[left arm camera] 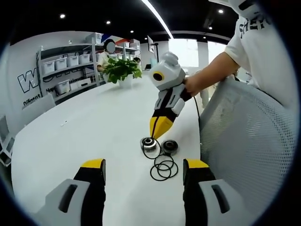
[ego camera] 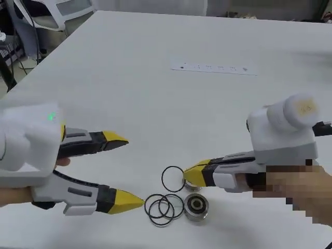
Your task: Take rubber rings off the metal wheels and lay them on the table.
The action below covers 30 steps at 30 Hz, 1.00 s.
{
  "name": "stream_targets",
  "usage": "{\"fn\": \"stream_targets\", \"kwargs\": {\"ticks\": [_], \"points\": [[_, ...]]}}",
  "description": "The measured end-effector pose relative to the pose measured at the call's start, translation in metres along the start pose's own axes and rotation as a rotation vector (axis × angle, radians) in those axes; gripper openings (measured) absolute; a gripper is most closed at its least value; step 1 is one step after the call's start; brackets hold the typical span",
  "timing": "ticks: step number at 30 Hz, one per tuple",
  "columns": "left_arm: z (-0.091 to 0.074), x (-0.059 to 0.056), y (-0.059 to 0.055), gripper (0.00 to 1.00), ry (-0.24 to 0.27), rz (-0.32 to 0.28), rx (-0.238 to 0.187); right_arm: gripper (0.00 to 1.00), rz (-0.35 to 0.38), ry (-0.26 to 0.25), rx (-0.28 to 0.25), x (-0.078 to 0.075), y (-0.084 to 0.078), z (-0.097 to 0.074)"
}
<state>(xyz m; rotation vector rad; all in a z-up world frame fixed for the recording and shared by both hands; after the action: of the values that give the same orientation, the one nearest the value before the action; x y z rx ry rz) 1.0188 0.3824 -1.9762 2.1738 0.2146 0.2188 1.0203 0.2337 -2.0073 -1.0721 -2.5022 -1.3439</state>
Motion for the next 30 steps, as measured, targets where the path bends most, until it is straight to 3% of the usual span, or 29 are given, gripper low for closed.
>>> {"fn": "stream_targets", "kwargs": {"ticks": [10,16,21,30], "points": [[-0.017,-0.004,-0.019,0.65,0.055,-0.074,0.000,0.00,-0.018,0.049,0.076,0.010,-0.013,0.015],[-0.023,-0.004,-0.024,0.65,0.082,-0.106,-0.008,0.00,-0.025,0.018,0.128,0.005,-0.021,0.020],[-0.023,-0.003,-0.027,0.65,0.097,-0.144,-0.023,0.00,-0.008,0.007,0.124,0.002,-0.020,0.019],[-0.019,-0.006,-0.027,0.65,0.097,-0.156,-0.032,0.00,-0.013,-0.039,0.134,-0.006,-0.021,0.017]]}}
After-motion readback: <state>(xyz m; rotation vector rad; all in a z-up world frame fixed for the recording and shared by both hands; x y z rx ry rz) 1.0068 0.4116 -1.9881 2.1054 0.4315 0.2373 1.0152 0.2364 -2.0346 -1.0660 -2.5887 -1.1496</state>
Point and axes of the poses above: the centre of the closed fingertips' face, and the gripper's own axes: z roughly forward along the fingers, x roughly to its left, y roughly out of its top, the point moved 5 cm from there along -z, roughly backward along the fingers, and after that the axes turned 7 degrees about x, right-handed, at the moved point
